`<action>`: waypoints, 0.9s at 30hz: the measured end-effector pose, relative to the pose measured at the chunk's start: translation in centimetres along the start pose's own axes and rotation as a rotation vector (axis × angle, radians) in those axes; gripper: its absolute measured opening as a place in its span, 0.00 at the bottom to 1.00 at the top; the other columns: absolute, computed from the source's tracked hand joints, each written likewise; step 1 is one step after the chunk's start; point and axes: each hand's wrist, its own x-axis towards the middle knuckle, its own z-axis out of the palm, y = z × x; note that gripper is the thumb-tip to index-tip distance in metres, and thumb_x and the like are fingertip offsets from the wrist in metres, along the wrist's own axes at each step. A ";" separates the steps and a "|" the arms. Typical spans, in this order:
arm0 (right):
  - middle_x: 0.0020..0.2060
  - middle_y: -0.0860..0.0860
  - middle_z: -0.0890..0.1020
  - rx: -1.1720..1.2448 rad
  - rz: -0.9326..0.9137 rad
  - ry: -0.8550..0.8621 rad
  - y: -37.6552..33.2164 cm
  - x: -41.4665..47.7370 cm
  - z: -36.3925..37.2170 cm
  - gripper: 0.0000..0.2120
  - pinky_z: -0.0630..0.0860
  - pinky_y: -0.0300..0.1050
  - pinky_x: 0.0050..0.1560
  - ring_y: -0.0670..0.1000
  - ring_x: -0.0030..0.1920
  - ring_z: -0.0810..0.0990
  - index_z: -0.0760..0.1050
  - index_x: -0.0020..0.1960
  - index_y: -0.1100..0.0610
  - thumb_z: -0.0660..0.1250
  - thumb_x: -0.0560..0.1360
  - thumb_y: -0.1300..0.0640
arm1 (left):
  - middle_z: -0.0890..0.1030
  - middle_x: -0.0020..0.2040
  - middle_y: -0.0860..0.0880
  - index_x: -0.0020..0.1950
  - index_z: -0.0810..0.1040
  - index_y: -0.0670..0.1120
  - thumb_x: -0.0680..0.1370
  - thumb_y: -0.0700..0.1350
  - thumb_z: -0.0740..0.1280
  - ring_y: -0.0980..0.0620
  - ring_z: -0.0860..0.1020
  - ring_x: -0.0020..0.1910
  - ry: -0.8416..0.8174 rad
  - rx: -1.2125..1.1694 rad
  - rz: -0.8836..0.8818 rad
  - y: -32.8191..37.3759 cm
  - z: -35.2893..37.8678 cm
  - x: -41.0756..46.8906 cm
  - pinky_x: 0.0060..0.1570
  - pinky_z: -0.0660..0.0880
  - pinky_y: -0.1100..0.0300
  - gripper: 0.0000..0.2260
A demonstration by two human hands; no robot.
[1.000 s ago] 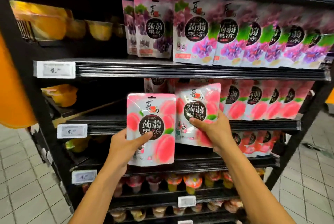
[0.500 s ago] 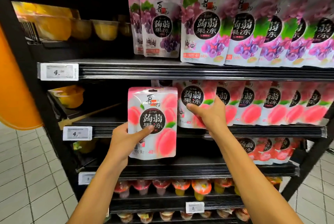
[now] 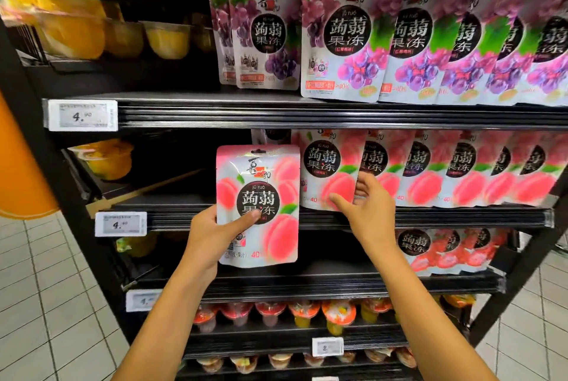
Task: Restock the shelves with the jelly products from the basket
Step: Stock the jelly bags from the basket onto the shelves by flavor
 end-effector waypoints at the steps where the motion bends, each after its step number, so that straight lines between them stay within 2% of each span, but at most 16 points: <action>1: 0.38 0.40 0.78 -0.050 -0.008 0.018 0.1 -0.2 -0.2 0.17 0.73 0.28 0.41 0.38 0.40 0.76 0.78 0.54 0.54 0.78 0.68 0.55 | 0.87 0.45 0.47 0.49 0.84 0.45 0.58 0.55 0.80 0.48 0.86 0.45 0.001 0.003 0.002 0.1 0.0 0.1 0.43 0.81 0.54 0.24; 3: 0.36 0.42 0.78 -0.144 -0.006 0.035 0.4 -0.3 -0.6 0.14 0.75 0.38 0.43 0.44 0.38 0.77 0.80 0.52 0.56 0.78 0.69 0.55 | 0.87 0.45 0.47 0.49 0.84 0.45 0.58 0.55 0.80 0.48 0.85 0.45 0.000 0.007 0.003 0.1 -0.1 0.1 0.44 0.80 0.54 0.24; 5: 0.36 0.40 0.78 -0.174 0.012 0.034 0.6 -0.3 -0.7 0.13 0.76 0.44 0.44 0.45 0.39 0.77 0.80 0.51 0.55 0.77 0.69 0.55 | 0.87 0.45 0.47 0.48 0.84 0.45 0.58 0.55 0.80 0.48 0.85 0.45 -0.003 0.004 0.000 0.1 -0.2 0.1 0.45 0.80 0.53 0.24; 8: 0.39 0.39 0.79 -0.252 0.059 0.053 0.4 0.0 -0.5 0.12 0.75 0.44 0.40 0.44 0.42 0.79 0.80 0.52 0.49 0.76 0.70 0.50 | 0.87 0.45 0.47 0.48 0.84 0.46 0.58 0.54 0.80 0.48 0.85 0.45 0.000 0.007 -0.004 0.1 -0.3 0.0 0.46 0.81 0.52 0.23; 10: 0.37 0.39 0.79 -0.269 0.094 0.041 0.1 0.2 -0.2 0.10 0.72 0.40 0.36 0.44 0.40 0.80 0.79 0.49 0.47 0.76 0.70 0.48 | 0.87 0.44 0.47 0.48 0.84 0.46 0.58 0.54 0.80 0.48 0.85 0.45 0.002 0.010 -0.015 0.1 -0.3 0.0 0.45 0.81 0.52 0.22; 14: 0.35 0.40 0.81 -0.251 0.092 -0.007 -0.2 0.4 0.5 0.07 0.76 0.43 0.37 0.48 0.35 0.83 0.76 0.44 0.45 0.75 0.72 0.50 | 0.87 0.44 0.48 0.48 0.84 0.46 0.58 0.53 0.80 0.49 0.85 0.44 0.010 0.017 -0.021 0.2 -0.4 0.0 0.44 0.81 0.53 0.22; 16: 0.38 0.43 0.84 -0.236 0.097 -0.006 0.1 0.4 0.4 0.06 0.79 0.45 0.40 0.49 0.35 0.83 0.79 0.48 0.48 0.74 0.73 0.52 | 0.87 0.44 0.48 0.47 0.84 0.46 0.58 0.53 0.80 0.49 0.86 0.43 0.007 0.012 -0.014 0.4 -0.5 0.0 0.41 0.81 0.55 0.22; 19: 0.38 0.46 0.84 -0.162 0.113 0.013 0.8 0.4 0.0 0.09 0.82 0.51 0.41 0.48 0.33 0.83 0.80 0.54 0.54 0.73 0.74 0.55 | 0.87 0.44 0.48 0.47 0.84 0.47 0.58 0.53 0.80 0.50 0.86 0.42 0.003 0.011 0.007 0.7 -0.5 0.0 0.36 0.80 0.60 0.21; 21: 0.37 0.46 0.84 -0.088 0.111 0.011 0.9 0.2 -0.2 0.11 0.82 0.48 0.40 0.45 0.29 0.82 0.79 0.55 0.58 0.73 0.74 0.57 | 0.87 0.43 0.48 0.47 0.84 0.47 0.60 0.51 0.80 0.50 0.86 0.42 0.009 0.010 0.009 0.8 -0.5 0.0 0.36 0.80 0.59 0.19; 23: 0.38 0.47 0.84 -0.063 0.088 0.028 0.8 0.0 -0.4 0.12 0.81 0.43 0.42 0.44 0.32 0.82 0.79 0.57 0.57 0.73 0.74 0.58 | 0.87 0.43 0.48 0.47 0.84 0.47 0.62 0.49 0.81 0.49 0.86 0.42 0.016 0.007 0.008 0.9 -0.5 0.0 0.37 0.81 0.57 0.16; 25: 0.40 0.45 0.83 -0.046 0.057 0.082 0.5 -0.2 -0.6 0.13 0.75 0.29 0.43 0.42 0.37 0.81 0.79 0.57 0.55 0.73 0.74 0.58 | 0.87 0.44 0.48 0.46 0.84 0.47 0.62 0.50 0.81 0.50 0.86 0.43 0.008 0.001 0.011 0.9 -0.2 -0.1 0.37 0.81 0.58 0.16; 27: 0.42 0.41 0.81 -0.032 0.032 0.136 -0.1 -0.7 -0.8 0.11 0.71 0.25 0.38 0.38 0.36 0.79 0.78 0.56 0.52 0.72 0.74 0.56 | 0.87 0.44 0.48 0.46 0.84 0.48 0.60 0.52 0.81 0.50 0.86 0.43 -0.009 -0.009 0.018 1.1 0.1 -0.3 0.36 0.81 0.59 0.18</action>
